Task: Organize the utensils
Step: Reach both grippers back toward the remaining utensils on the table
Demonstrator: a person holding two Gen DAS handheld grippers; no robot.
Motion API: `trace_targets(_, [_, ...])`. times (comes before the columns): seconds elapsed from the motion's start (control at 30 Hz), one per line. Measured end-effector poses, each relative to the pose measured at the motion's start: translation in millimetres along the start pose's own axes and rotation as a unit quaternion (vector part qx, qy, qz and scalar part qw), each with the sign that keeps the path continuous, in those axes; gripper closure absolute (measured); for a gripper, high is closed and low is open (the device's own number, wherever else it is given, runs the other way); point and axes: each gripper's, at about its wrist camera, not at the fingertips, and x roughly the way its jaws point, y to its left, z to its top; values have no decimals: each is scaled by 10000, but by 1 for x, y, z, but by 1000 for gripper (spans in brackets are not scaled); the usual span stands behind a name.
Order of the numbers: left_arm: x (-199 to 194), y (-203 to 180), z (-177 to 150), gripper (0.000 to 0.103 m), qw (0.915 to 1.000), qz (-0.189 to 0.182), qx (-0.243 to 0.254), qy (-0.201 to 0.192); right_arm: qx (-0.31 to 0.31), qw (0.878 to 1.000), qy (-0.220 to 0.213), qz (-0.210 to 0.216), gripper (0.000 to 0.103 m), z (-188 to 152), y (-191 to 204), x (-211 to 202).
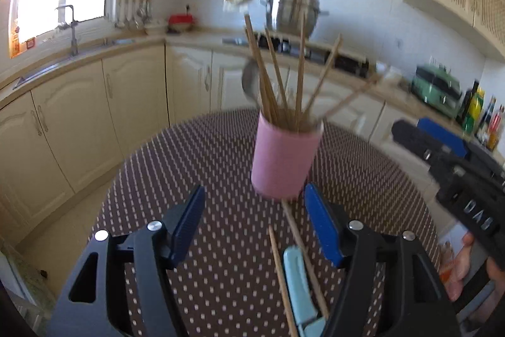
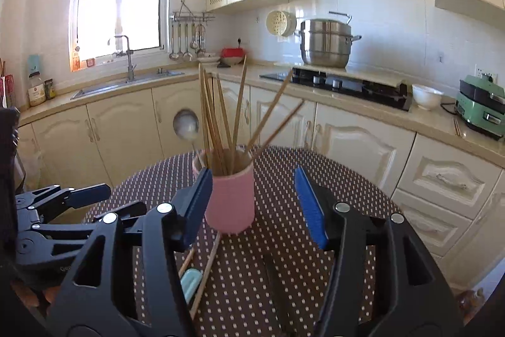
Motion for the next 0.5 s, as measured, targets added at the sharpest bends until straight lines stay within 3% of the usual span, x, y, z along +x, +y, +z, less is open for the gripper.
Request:
trace_targets(0.2, [21,-4,-39,38,9958,-15,215,886,62,9980,608,132,48,-28,-7,7])
trace_targets(0.5, [33,-16,-74,38,9864,90,680,1495,175,9938,1050,310,47,-60,-4,13])
